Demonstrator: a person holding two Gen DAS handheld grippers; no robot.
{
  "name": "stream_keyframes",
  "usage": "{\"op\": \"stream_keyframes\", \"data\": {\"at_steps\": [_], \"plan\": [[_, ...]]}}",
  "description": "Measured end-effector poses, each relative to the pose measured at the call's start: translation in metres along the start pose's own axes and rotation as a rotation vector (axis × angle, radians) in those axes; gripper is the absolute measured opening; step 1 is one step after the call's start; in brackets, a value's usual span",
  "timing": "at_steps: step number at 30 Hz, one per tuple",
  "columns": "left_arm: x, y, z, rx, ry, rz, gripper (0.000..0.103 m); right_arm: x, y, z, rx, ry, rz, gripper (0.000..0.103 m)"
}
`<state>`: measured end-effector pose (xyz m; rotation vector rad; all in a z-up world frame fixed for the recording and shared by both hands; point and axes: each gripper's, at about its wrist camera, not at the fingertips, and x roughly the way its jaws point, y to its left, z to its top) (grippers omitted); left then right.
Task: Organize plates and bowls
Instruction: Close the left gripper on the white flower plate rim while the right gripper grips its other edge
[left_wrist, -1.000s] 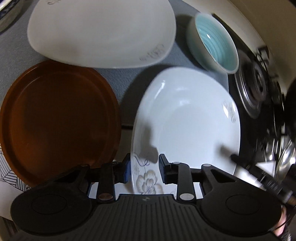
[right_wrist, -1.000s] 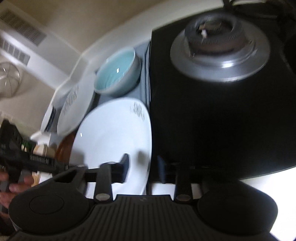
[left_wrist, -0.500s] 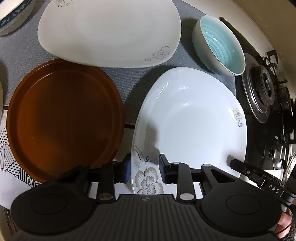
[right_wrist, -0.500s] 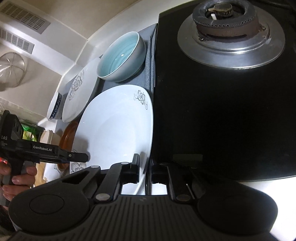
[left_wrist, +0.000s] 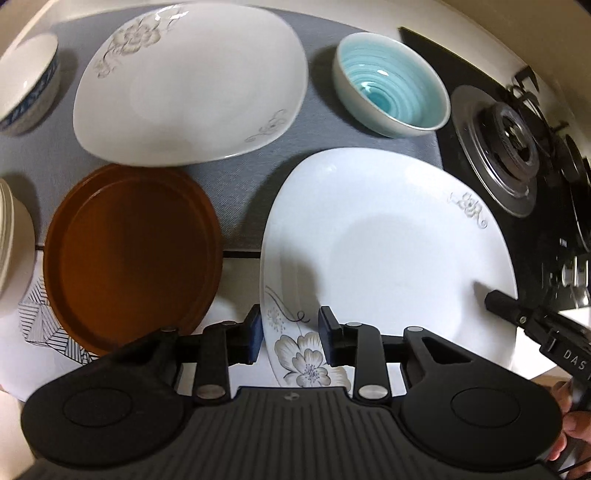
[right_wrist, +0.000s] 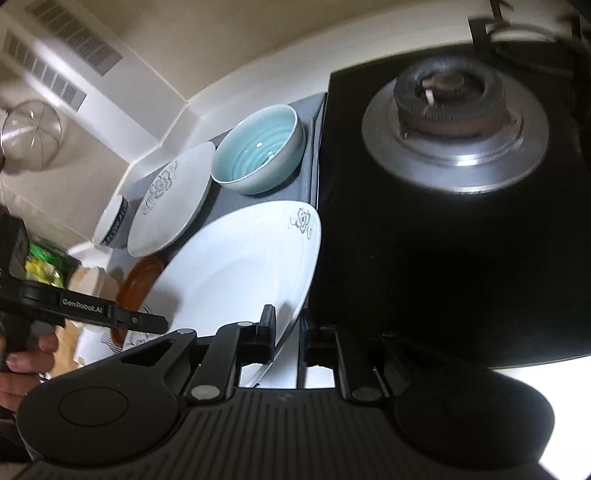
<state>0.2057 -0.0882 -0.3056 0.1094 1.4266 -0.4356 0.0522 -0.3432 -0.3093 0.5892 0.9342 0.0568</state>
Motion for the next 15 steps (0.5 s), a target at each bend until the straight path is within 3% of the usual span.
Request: {"op": "stream_keyframes", "data": {"at_steps": [6, 13, 14, 15], "plan": [[-0.015, 0.007, -0.003, 0.010, 0.000, -0.040, 0.033, -0.019, 0.008, 0.005, 0.009, -0.042, 0.004, 0.014], [-0.034, 0.032, -0.002, -0.016, -0.030, -0.057, 0.033, -0.016, 0.044, 0.026, -0.079, -0.046, -0.021, 0.015], [-0.037, 0.038, -0.001, -0.023, -0.038, -0.059, 0.029, -0.013, 0.047, 0.030, -0.059, -0.045, -0.001, 0.015], [-0.044, 0.047, 0.002, -0.031, -0.047, -0.124, 0.009, -0.010, 0.051, 0.034, -0.054, -0.039, 0.029, 0.016]]}}
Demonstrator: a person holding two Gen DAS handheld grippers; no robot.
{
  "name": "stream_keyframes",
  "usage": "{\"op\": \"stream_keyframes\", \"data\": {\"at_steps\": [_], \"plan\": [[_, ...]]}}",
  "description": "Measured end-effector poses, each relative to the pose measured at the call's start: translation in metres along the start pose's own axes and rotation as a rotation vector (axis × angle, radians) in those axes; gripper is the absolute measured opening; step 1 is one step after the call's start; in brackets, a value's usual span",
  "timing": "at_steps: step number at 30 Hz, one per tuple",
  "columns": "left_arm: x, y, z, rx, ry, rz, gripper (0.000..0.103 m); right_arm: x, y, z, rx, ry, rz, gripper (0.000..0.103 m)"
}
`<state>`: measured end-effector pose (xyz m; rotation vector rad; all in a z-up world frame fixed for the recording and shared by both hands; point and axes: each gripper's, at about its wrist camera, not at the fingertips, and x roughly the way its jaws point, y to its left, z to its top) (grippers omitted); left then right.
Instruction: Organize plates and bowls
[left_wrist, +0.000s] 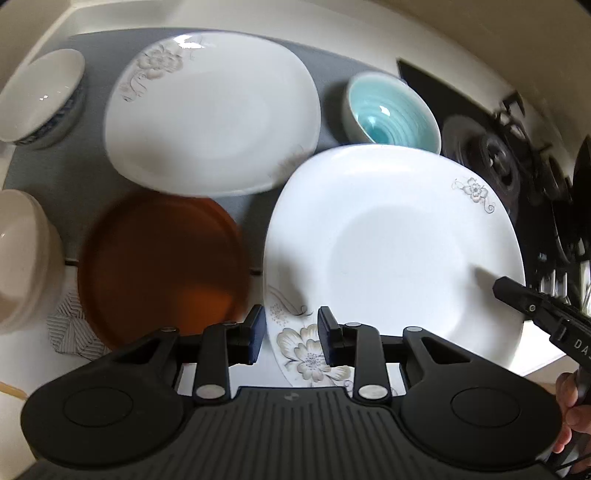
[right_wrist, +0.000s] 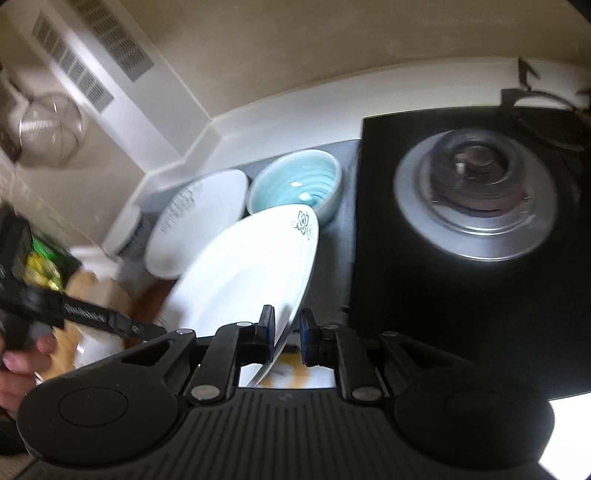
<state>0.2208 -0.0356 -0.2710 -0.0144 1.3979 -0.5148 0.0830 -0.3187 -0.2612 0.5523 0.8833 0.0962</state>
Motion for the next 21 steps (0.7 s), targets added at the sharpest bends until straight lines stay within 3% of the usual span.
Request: {"op": "stream_keyframes", "data": {"at_steps": [1, 2, 3, 4, 5, 6, 8, 9, 10, 14, 16, 18, 21], "plan": [[-0.005, 0.005, 0.003, -0.012, 0.013, -0.105, 0.009, 0.006, 0.009, 0.003, -0.023, 0.015, 0.002, 0.012], [-0.012, 0.007, 0.006, -0.015, 0.005, -0.161, 0.009, 0.011, 0.021, 0.004, -0.065, 0.010, -0.014, 0.011], [-0.016, 0.000, 0.008, 0.051, -0.058, -0.057, 0.010, 0.014, 0.032, 0.004, -0.111, -0.026, -0.034, 0.007], [-0.008, -0.006, 0.008, 0.125, -0.107, 0.126, 0.009, 0.023, 0.037, 0.004, -0.134, -0.048, -0.058, 0.007], [0.007, 0.007, 0.011, 0.075, -0.062, 0.152, 0.007, 0.035, 0.034, 0.005, -0.094, -0.044, -0.093, 0.008], [0.018, 0.021, 0.015, 0.022, -0.036, 0.092, 0.007, 0.046, 0.026, 0.004, -0.061, -0.036, -0.090, 0.008], [0.035, 0.038, 0.014, 0.039, -0.051, 0.129, 0.003, 0.064, 0.005, -0.001, 0.002, -0.012, -0.096, 0.008], [0.037, 0.049, 0.011, 0.030, -0.039, 0.059, 0.002, 0.065, -0.006, -0.006, 0.062, -0.023, -0.071, 0.008], [0.036, 0.060, 0.007, 0.008, -0.017, 0.004, 0.002, 0.066, -0.013, -0.008, 0.105, -0.014, -0.066, 0.008], [0.014, 0.080, 0.001, -0.051, -0.014, -0.050, 0.002, 0.060, -0.016, -0.010, 0.124, 0.005, -0.070, 0.008], [0.010, 0.092, -0.002, -0.086, -0.006, -0.054, 0.006, 0.055, -0.019, -0.010, 0.128, 0.009, -0.076, 0.008], [0.019, 0.100, -0.003, -0.113, 0.035, -0.069, 0.018, 0.056, -0.018, -0.012, 0.140, 0.017, -0.093, 0.007], [0.032, 0.091, -0.006, -0.081, 0.083, -0.102, 0.028, 0.050, -0.025, -0.020, 0.134, 0.040, -0.106, 0.006]]}}
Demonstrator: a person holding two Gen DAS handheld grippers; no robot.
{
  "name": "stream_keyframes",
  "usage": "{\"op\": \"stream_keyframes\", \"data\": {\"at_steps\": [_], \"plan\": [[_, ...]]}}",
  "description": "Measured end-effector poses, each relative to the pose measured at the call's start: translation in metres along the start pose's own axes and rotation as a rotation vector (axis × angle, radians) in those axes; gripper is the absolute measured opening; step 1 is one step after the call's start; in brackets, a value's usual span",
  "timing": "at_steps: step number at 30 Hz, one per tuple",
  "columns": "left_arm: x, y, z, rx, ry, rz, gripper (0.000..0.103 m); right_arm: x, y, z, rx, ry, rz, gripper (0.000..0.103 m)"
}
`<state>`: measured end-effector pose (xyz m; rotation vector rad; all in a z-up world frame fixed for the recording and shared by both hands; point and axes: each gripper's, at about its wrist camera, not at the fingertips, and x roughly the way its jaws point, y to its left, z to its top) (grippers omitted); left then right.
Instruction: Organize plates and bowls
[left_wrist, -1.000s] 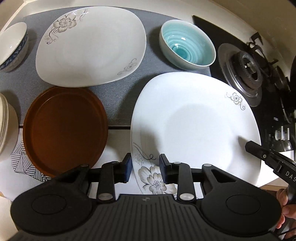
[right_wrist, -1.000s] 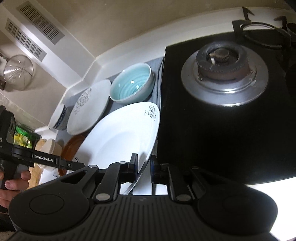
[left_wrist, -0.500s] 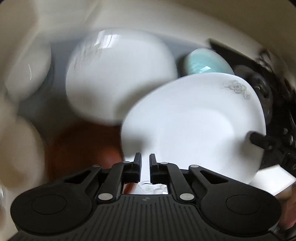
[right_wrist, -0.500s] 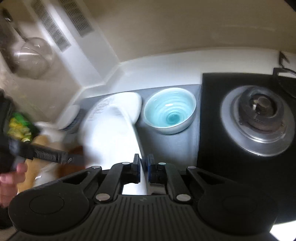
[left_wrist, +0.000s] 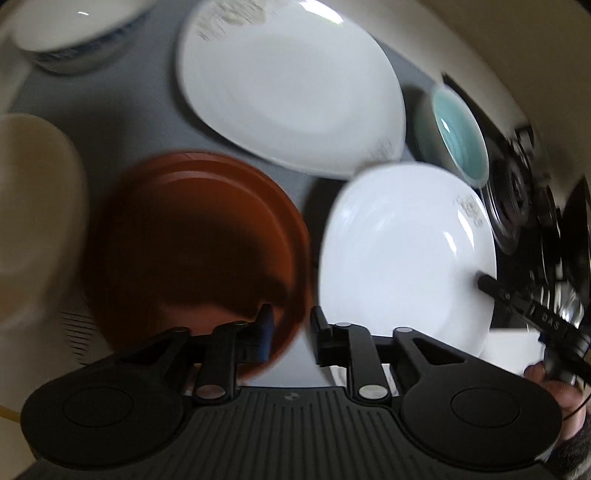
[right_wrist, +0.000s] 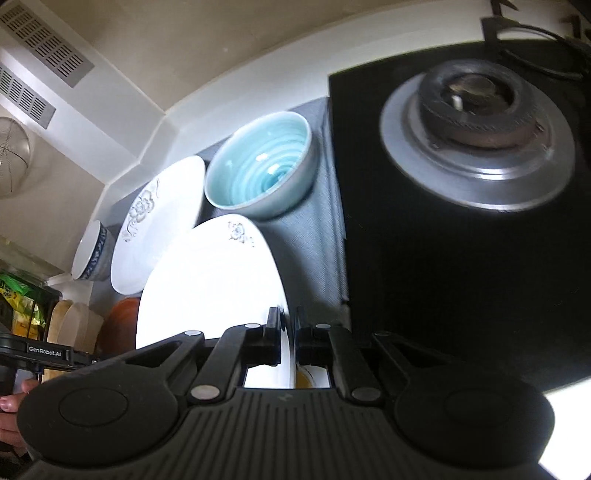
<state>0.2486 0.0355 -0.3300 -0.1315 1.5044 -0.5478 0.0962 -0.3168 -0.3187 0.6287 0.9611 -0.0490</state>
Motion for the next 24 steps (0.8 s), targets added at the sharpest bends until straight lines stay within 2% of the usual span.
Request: {"op": "stream_keyframes", "data": {"at_steps": [1, 3, 4, 8, 10, 14, 17, 19, 20, 21, 24], "plan": [[0.004, -0.007, -0.001, 0.024, 0.015, -0.010, 0.031, -0.002, -0.001, -0.003, -0.008, 0.004, -0.008, 0.006], [0.012, -0.018, -0.003, 0.044, 0.026, -0.016, 0.055, -0.006, -0.006, -0.006, 0.002, 0.001, -0.007, 0.004], [0.016, -0.021, -0.004, 0.047, 0.031, -0.003, 0.059, -0.008, -0.009, -0.007, 0.010, 0.000, -0.008, 0.003], [0.028, -0.031, 0.004, 0.057, 0.023, 0.008, 0.066, -0.011, -0.016, -0.012, -0.002, 0.009, -0.009, 0.001], [0.030, -0.035, 0.008, 0.050, 0.022, 0.011, 0.066, -0.011, -0.020, -0.013, -0.006, 0.016, 0.008, 0.001], [0.035, -0.044, 0.009, 0.038, 0.015, 0.018, 0.061, -0.008, -0.024, -0.008, -0.011, 0.041, 0.036, 0.002], [0.035, -0.044, 0.009, 0.036, 0.021, 0.032, 0.037, -0.002, -0.031, -0.007, 0.032, 0.083, 0.088, 0.013], [0.034, -0.042, 0.011, 0.024, 0.017, 0.033, 0.033, 0.002, -0.032, -0.010, 0.047, 0.103, 0.119, 0.024], [0.036, -0.042, 0.012, 0.023, 0.016, 0.030, 0.028, 0.004, -0.033, -0.011, 0.054, 0.111, 0.127, 0.025], [0.036, -0.040, 0.013, 0.013, 0.019, 0.021, 0.025, 0.007, -0.033, -0.013, 0.061, 0.118, 0.132, 0.026], [0.032, -0.037, 0.012, 0.000, 0.037, 0.019, 0.025, 0.007, -0.037, -0.014, 0.100, 0.106, 0.150, 0.026]]}}
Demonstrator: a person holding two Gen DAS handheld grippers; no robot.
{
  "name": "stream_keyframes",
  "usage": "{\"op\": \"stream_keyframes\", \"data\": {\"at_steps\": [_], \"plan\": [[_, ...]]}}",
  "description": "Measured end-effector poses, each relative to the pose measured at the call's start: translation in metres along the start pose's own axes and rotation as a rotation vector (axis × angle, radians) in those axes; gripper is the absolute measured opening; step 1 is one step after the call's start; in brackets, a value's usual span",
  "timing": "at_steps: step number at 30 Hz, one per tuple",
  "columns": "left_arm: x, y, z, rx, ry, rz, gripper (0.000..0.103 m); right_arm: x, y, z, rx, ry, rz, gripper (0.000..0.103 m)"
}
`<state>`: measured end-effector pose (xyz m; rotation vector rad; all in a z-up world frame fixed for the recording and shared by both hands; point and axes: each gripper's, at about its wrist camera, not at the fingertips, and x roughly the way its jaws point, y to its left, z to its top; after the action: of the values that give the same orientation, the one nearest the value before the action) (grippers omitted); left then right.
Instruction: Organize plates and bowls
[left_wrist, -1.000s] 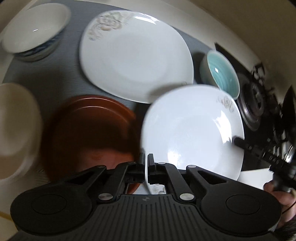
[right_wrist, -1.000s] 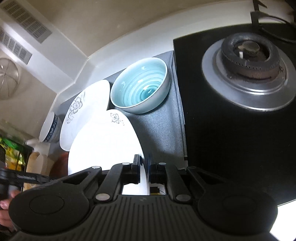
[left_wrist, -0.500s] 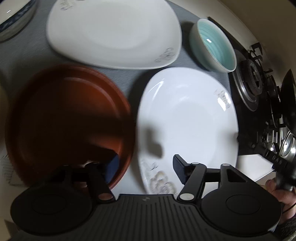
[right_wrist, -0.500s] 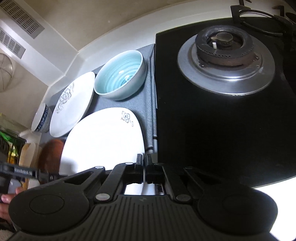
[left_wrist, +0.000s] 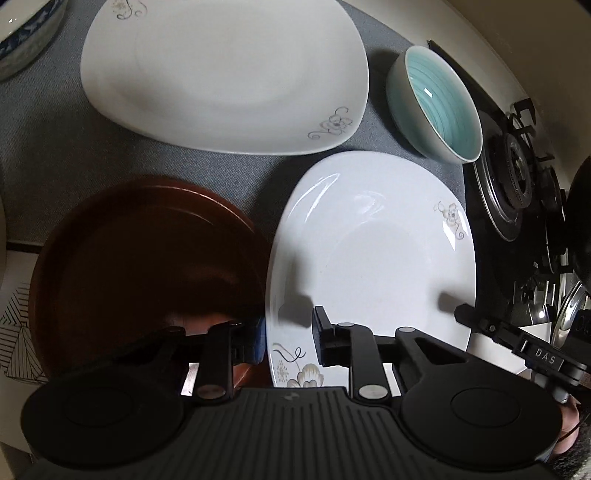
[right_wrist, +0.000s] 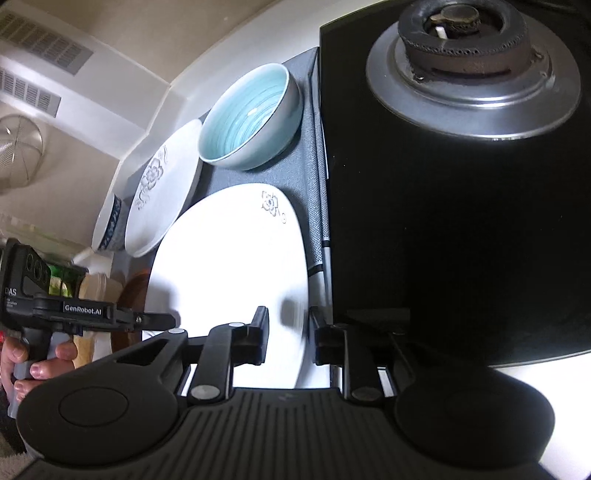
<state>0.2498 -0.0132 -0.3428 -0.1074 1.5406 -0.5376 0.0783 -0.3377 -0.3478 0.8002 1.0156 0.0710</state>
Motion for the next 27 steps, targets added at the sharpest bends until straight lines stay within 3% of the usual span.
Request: {"op": "stream_keyframes", "data": {"at_steps": [5, 11, 20, 24, 27], "plan": [[0.004, -0.003, 0.000, -0.021, 0.027, -0.045, 0.025, -0.013, -0.013, -0.002, 0.020, 0.004, 0.031, 0.024], [0.009, -0.012, 0.003, -0.017, 0.035, -0.016, 0.025, -0.017, -0.023, -0.002, 0.054, -0.001, 0.054, 0.022], [-0.003, 0.023, 0.002, -0.071, 0.033, -0.041, 0.024, 0.012, 0.011, 0.003, -0.014, 0.019, 0.005, 0.022], [-0.012, 0.013, 0.001, -0.038, 0.015, -0.009, 0.024, 0.003, 0.006, 0.000, 0.022, 0.002, 0.045, 0.013], [-0.007, -0.002, 0.000, -0.023, 0.028, -0.023, 0.024, -0.012, -0.002, 0.001, 0.033, -0.009, 0.037, 0.011]]}}
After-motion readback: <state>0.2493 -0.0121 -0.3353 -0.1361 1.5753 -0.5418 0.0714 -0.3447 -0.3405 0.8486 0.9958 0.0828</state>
